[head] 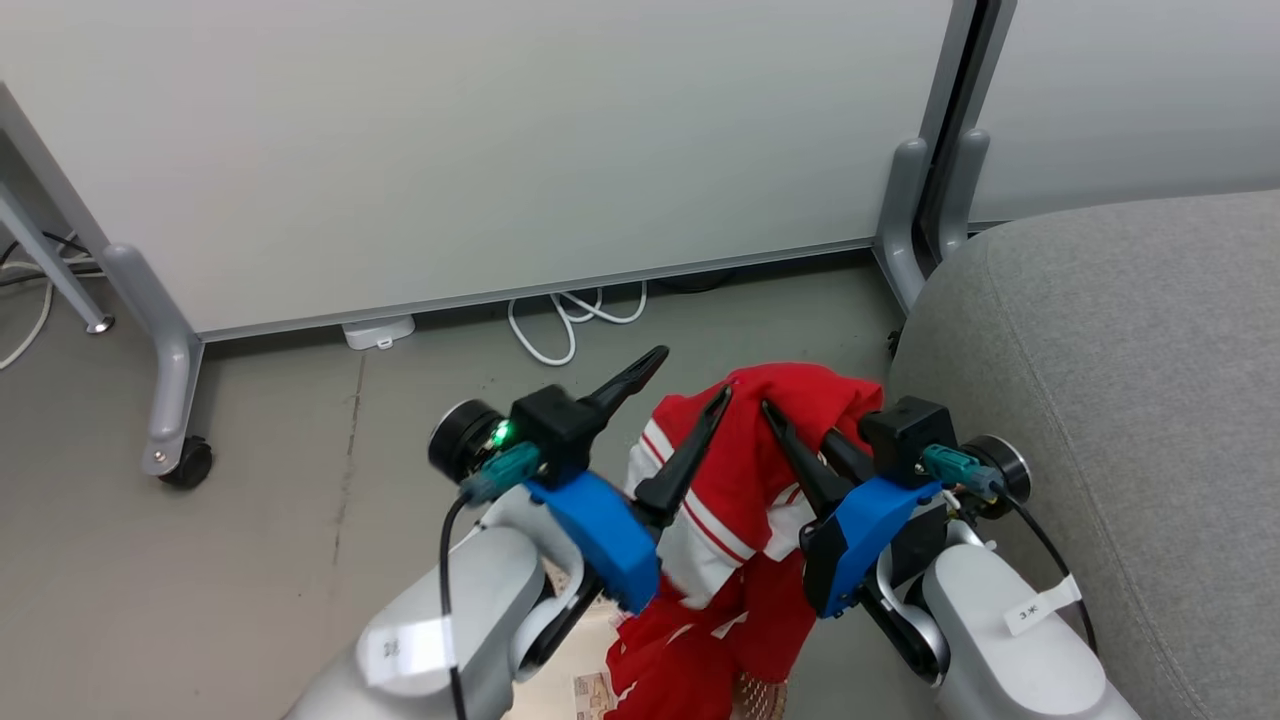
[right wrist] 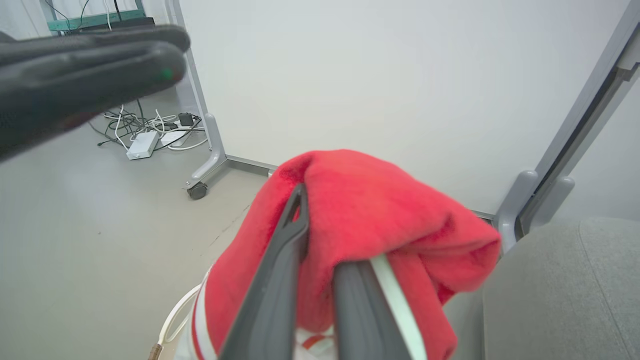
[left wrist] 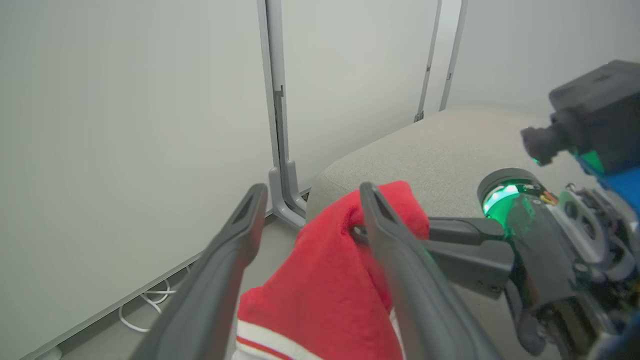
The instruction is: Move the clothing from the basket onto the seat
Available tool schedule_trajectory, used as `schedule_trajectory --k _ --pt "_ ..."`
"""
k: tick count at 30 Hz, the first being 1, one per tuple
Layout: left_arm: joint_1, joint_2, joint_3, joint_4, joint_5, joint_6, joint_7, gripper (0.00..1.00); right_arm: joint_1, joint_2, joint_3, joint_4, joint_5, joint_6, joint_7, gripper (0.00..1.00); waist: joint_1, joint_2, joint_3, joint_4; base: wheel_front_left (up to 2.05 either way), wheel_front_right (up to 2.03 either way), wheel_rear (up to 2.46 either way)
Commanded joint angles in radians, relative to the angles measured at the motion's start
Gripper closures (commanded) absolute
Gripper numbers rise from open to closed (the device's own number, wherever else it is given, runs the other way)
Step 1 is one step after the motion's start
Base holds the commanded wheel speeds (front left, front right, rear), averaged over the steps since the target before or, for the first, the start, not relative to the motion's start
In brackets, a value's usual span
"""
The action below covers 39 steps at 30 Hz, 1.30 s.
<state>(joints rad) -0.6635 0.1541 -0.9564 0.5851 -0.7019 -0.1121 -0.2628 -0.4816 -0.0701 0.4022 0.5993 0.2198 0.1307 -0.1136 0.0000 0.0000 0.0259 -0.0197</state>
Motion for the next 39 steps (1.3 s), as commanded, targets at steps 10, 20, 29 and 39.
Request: schedule_trajectory --k 10,20,29,39 --pt "0.268 0.035 0.275 -0.195 0.231 -0.015 -0.003 0.0 0.053 -0.007 -0.058 -0.107 -0.04 0.0 0.028 1.0 0.0 0.0 0.021 0.017 0.0 0.0 0.0" --pt "0.435 0.026 0.441 -0.25 0.34 -0.021 -0.003 0.0 0.1 -0.012 -0.096 -0.171 -0.055 0.0 0.054 1.0 0.0 0.0 0.021 0.017 0.0 0.0 0.0" --pt "0.483 0.016 0.492 -0.262 0.359 -0.021 -0.003 0.0 0.123 -0.014 -0.113 -0.199 -0.062 0.0 0.073 1.0 0.0 0.0 0.016 0.02 0.0 0.0 0.0" --pt "0.487 0.011 0.503 -0.247 0.365 -0.021 -0.003 0.0 0.132 -0.008 -0.115 -0.217 -0.058 0.0 0.082 1.0 0.0 0.0 0.014 0.006 0.0 0.0 0.0"
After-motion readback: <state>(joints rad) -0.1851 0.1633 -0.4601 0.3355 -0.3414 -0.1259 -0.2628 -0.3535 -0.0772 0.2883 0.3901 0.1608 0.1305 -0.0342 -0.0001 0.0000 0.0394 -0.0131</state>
